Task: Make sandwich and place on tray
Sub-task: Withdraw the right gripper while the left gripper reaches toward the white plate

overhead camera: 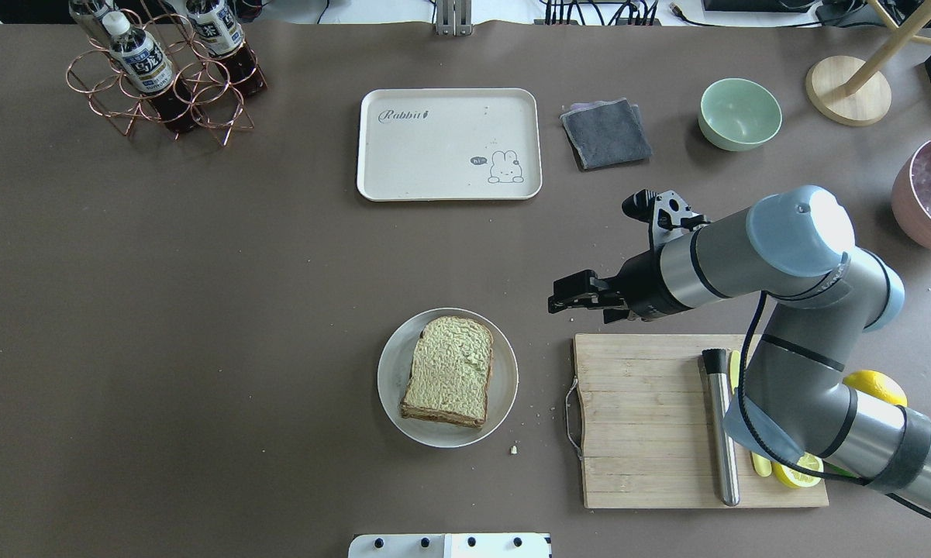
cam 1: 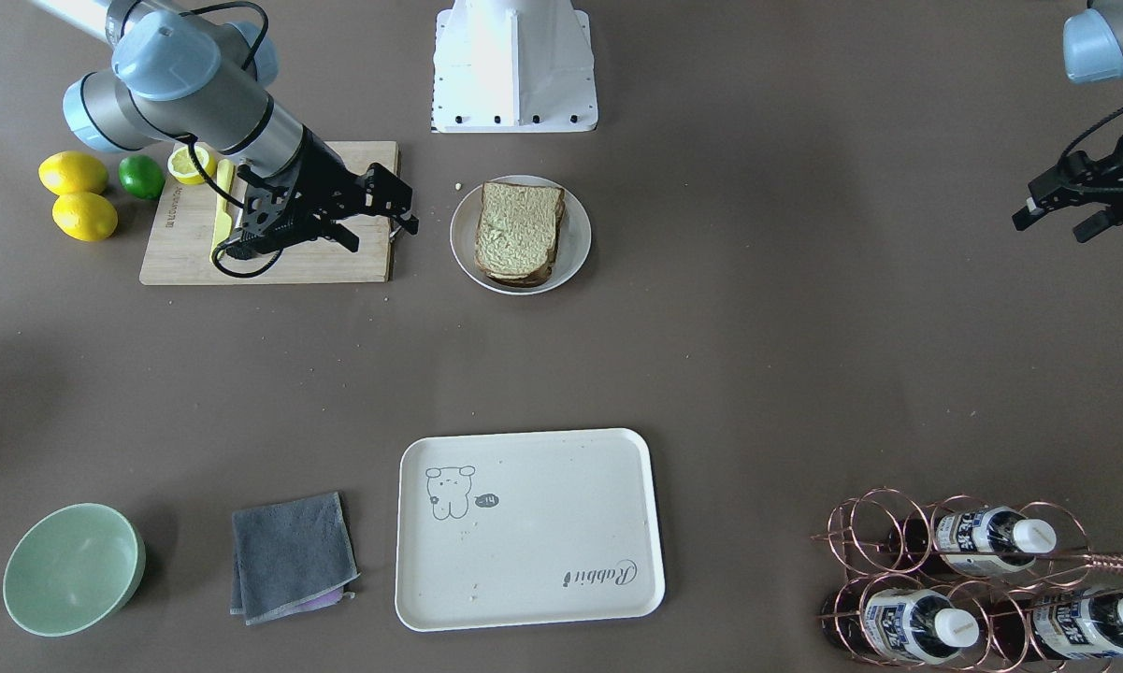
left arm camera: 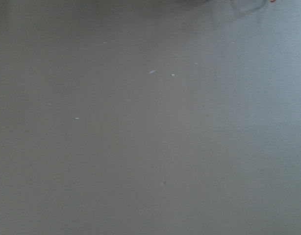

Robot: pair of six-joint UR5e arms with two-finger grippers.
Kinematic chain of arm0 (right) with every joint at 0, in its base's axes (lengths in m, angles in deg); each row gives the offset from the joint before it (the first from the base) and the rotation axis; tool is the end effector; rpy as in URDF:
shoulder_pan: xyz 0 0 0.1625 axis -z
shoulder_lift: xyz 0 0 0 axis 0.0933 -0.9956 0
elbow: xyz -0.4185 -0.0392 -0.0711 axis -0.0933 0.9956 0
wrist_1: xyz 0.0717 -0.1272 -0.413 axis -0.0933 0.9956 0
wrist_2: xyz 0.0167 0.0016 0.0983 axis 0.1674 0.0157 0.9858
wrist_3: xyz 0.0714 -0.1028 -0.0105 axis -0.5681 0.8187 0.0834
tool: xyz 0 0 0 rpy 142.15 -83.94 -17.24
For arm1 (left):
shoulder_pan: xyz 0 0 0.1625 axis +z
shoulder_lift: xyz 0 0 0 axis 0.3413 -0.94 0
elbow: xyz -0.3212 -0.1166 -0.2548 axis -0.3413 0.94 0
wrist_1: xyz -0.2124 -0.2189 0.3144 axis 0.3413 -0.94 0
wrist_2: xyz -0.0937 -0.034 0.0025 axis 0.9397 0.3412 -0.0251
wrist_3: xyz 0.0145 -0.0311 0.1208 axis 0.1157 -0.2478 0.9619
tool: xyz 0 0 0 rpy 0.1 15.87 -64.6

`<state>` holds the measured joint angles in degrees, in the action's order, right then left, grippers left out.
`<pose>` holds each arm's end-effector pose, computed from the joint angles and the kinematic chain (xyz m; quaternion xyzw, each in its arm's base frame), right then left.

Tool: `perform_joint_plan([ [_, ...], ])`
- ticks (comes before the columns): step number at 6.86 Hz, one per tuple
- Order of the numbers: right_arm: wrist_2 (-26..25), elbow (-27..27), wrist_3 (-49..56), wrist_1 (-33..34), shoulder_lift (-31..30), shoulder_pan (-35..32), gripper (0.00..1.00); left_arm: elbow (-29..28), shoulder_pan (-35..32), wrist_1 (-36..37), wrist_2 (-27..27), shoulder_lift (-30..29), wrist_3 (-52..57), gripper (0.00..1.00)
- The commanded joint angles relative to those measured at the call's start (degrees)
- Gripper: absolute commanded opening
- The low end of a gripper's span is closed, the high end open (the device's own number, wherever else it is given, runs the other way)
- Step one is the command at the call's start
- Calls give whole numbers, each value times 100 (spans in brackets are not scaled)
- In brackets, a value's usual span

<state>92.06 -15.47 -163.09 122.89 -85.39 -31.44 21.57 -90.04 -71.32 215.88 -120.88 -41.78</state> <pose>-0.4474 -0.4183 0.3268 0.0143 -0.5808 0.0214 0.8137 0.1350 -0.4746 0.5106 0.0450 0.4947 0.0094 0.8679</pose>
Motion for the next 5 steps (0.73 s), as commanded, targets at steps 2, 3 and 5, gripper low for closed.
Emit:
perform_joint_plan([
  [2,921,53,1236,12,-707,-985,100,349,1887,-293,-1201,-1036,-2355,98],
  [3,1027,71,1675,117,-909,-1205,100,349,2442,-276,-1536,-1380,-2884,98],
  [5,1299,71,2930,600,-1313,-1776,100,305,3140,-127,-2136,-1759,-3100,97],
])
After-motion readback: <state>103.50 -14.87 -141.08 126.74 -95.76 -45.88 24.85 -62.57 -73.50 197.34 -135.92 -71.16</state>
